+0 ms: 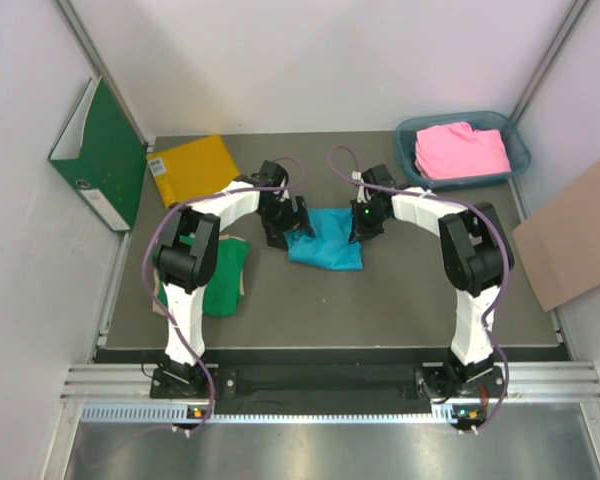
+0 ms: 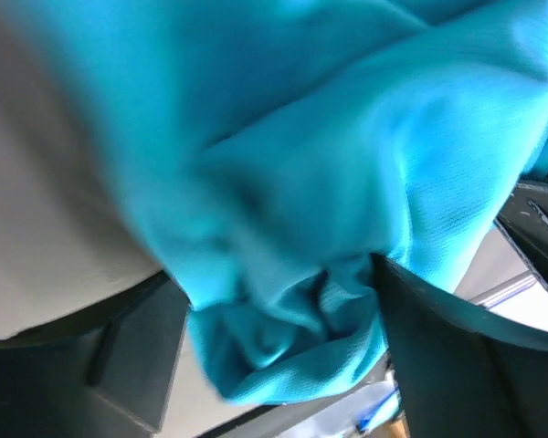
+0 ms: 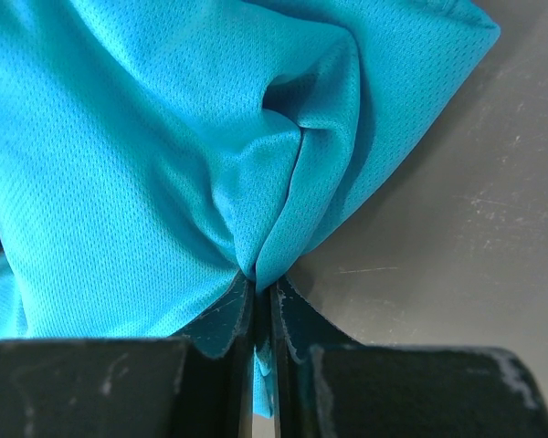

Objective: Fold and stack the t-shirts
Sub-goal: Put the neatly folded tshirt into the corner of the board with the left arm

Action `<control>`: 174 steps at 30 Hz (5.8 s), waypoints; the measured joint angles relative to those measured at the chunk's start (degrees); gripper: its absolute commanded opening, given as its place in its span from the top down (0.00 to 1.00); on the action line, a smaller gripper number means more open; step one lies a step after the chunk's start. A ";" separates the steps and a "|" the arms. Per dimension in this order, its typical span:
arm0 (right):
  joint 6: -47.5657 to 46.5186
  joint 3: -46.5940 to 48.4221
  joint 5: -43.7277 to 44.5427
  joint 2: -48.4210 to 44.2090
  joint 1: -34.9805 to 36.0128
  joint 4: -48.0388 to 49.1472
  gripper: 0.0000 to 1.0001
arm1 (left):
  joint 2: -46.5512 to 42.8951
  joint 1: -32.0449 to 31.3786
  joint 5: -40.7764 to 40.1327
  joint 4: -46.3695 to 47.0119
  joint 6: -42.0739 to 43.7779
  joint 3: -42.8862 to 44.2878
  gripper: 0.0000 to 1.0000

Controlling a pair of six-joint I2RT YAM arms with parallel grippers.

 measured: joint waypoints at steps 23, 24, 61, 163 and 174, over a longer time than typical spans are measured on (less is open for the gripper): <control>-2.29 -2.47 -1.60 -3.41 -0.37 1.88 0.12 | 4.28 -1.46 -14.08 -19.67 9.53 18.01 1.00; -2.27 -2.47 -1.42 -3.43 -0.37 1.90 0.12 | 3.74 -1.31 -15.13 -20.85 10.12 18.82 1.00; -2.60 -1.55 -1.73 -2.89 -0.42 1.22 0.10 | -36.11 22.29 -28.87 -37.40 8.72 -4.72 1.00; 19.58 50.58 -30.42 25.90 27.67 9.92 1.00 | -29.03 34.58 -19.21 -15.23 11.67 -28.85 1.00; 20.37 50.58 -27.85 34.97 29.27 5.81 1.00 | -25.64 34.58 -19.04 -17.99 14.34 -25.44 1.00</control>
